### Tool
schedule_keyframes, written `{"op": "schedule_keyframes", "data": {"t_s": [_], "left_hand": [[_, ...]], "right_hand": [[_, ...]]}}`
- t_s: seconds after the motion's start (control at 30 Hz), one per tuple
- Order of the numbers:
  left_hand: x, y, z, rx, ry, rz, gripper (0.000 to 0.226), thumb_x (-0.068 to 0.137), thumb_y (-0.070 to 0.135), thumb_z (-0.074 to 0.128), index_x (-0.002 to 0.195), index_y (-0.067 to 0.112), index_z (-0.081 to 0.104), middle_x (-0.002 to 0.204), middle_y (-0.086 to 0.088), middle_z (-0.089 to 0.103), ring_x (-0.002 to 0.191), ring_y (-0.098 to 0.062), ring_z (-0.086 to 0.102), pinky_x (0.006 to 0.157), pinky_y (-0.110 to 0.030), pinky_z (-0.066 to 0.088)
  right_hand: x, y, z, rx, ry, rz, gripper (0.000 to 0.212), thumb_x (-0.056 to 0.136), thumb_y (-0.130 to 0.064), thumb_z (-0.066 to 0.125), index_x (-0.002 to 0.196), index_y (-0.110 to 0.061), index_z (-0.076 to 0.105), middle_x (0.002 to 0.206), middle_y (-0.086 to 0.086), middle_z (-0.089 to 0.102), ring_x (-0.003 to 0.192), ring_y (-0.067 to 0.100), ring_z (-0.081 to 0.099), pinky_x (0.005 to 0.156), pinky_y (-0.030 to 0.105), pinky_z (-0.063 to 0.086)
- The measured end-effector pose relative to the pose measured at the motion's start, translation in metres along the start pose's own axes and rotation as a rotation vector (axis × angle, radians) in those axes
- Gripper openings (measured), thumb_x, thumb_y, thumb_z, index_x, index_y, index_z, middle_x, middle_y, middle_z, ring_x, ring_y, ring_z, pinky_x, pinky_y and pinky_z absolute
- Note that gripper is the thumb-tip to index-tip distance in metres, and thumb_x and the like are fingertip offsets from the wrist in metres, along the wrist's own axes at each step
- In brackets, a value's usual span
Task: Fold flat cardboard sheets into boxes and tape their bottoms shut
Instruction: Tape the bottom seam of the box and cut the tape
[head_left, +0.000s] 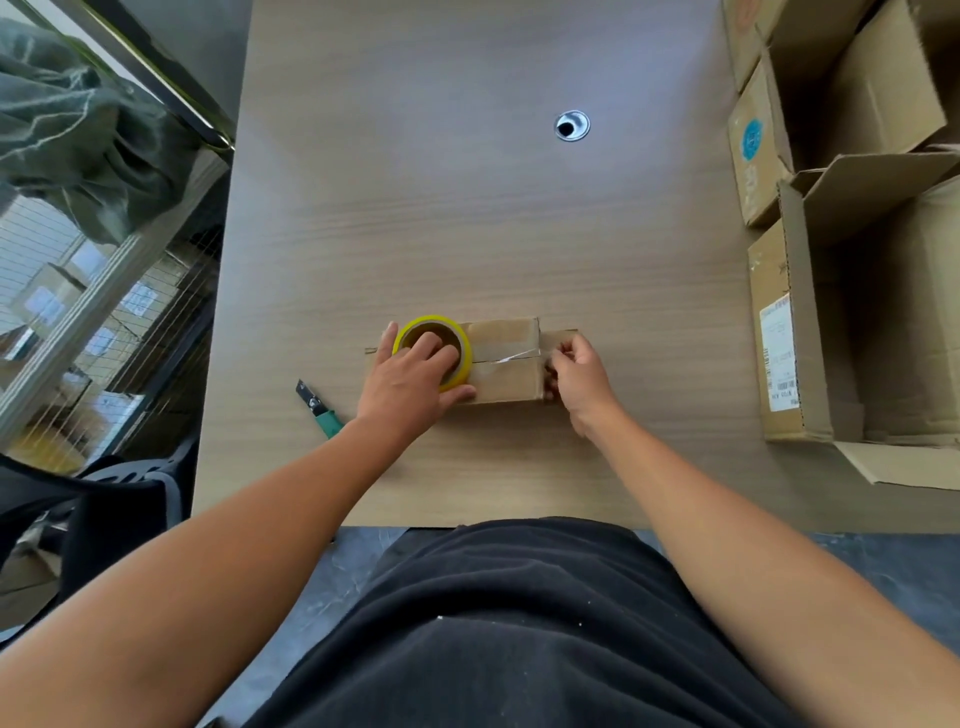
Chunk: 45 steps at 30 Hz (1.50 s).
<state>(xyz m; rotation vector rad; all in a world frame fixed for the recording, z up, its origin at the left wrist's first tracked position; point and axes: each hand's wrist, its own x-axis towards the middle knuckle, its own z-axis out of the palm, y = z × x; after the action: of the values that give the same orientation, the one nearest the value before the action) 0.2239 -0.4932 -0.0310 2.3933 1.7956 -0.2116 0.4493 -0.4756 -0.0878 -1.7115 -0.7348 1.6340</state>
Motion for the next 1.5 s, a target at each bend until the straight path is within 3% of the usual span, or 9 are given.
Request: {"op": "schedule_keyframes", "data": {"t_s": [0.1,0.17,0.33,0.47,0.67,0.73,0.87,1.13,1.5], "left_hand": [[0.000,0.000,0.000,0.001,-0.007,0.011,0.049,0.091,0.066,0.046,0.111,0.024,0.060,0.109,0.001,0.056,0.099,-0.026,0.064,0.123,-0.053,0.012],[0.001,0.000,0.000,0.001,0.001,0.020,0.049,0.091,0.066,0.045,0.111,0.024,0.060,0.110,0.001,0.056,0.098,-0.026,0.064,0.123,-0.053,0.013],[-0.003,0.002,0.002,-0.011,0.009,0.012,0.046,0.091,0.064,0.050,0.106,0.022,0.060,0.105,0.000,0.056,0.087,-0.027,0.065,0.119,-0.053,0.022],[0.001,-0.003,0.000,-0.016,0.042,0.066,0.043,0.089,0.064,0.053,0.099,0.022,0.059,0.101,0.003,0.057,0.087,-0.026,0.065,0.115,-0.051,0.027],[0.001,-0.050,-0.029,-0.069,0.067,0.401,0.039,0.091,0.060,0.052,0.077,0.023,0.057,0.071,0.007,0.061,0.073,-0.019,0.064,0.118,-0.044,0.027],[0.002,-0.050,-0.049,-0.131,0.002,0.436,0.036,0.094,0.056,0.051,0.083,0.023,0.059,0.072,0.005,0.064,0.071,-0.021,0.062,0.095,-0.035,0.046],[0.009,-0.067,-0.077,-0.343,-0.145,0.165,0.028,0.100,0.049,0.049,0.116,0.028,0.057,0.056,0.010,0.053,0.058,-0.014,0.052,0.059,-0.033,0.040],[0.013,-0.137,-0.039,-0.300,-0.310,0.038,0.049,0.081,0.075,0.057,0.105,0.034,0.068,0.103,0.002,0.071,0.101,-0.021,0.063,0.085,-0.040,0.054],[0.056,-0.150,-0.003,-0.411,-0.403,0.054,0.067,0.077,0.071,0.069,0.126,0.027,0.056,0.111,0.011,0.062,0.098,-0.016,0.060,0.085,-0.037,0.053]], "right_hand": [[0.002,-0.007,0.004,-0.166,0.002,0.079,0.013,0.097,-0.016,0.052,0.087,-0.020,0.047,0.079,0.006,0.056,0.055,0.016,0.051,0.045,0.025,0.042],[0.005,-0.014,0.000,-0.366,0.048,0.053,0.021,0.093,-0.018,0.056,0.112,-0.017,0.046,0.107,0.006,0.052,0.078,0.021,0.053,0.068,0.033,0.050],[-0.002,-0.027,0.000,-0.305,0.340,-0.350,0.040,0.085,-0.005,0.045,0.125,-0.006,0.053,0.125,0.010,0.053,0.121,0.031,0.052,0.106,0.035,0.039],[-0.006,-0.014,0.037,-0.743,-0.102,-0.651,0.061,0.098,-0.042,0.030,0.151,-0.012,0.040,0.159,0.009,0.036,0.153,0.026,0.017,0.123,0.036,0.006],[-0.008,-0.004,0.041,-0.980,-0.062,-0.713,0.077,0.096,-0.062,0.019,0.160,-0.019,0.015,0.167,0.002,0.021,0.156,0.019,0.001,0.125,0.043,0.001],[-0.013,-0.002,0.040,-1.037,-0.055,-0.726,0.079,0.096,-0.066,0.023,0.160,-0.020,0.015,0.166,0.002,0.024,0.155,0.019,0.008,0.125,0.045,0.007],[-0.018,-0.004,0.044,-1.082,0.012,-0.651,0.079,0.096,-0.067,0.018,0.161,-0.023,0.013,0.165,0.005,0.025,0.154,0.020,0.014,0.124,0.043,0.015],[-0.011,-0.012,0.057,-1.355,0.090,-0.642,0.075,0.095,-0.068,0.016,0.160,-0.030,0.019,0.157,0.004,0.029,0.151,0.026,0.016,0.121,0.048,0.024],[0.006,-0.011,0.059,-1.332,0.167,-0.619,0.069,0.096,-0.066,0.026,0.158,-0.035,0.024,0.162,0.005,0.029,0.155,0.027,0.011,0.122,0.056,0.013]]}}
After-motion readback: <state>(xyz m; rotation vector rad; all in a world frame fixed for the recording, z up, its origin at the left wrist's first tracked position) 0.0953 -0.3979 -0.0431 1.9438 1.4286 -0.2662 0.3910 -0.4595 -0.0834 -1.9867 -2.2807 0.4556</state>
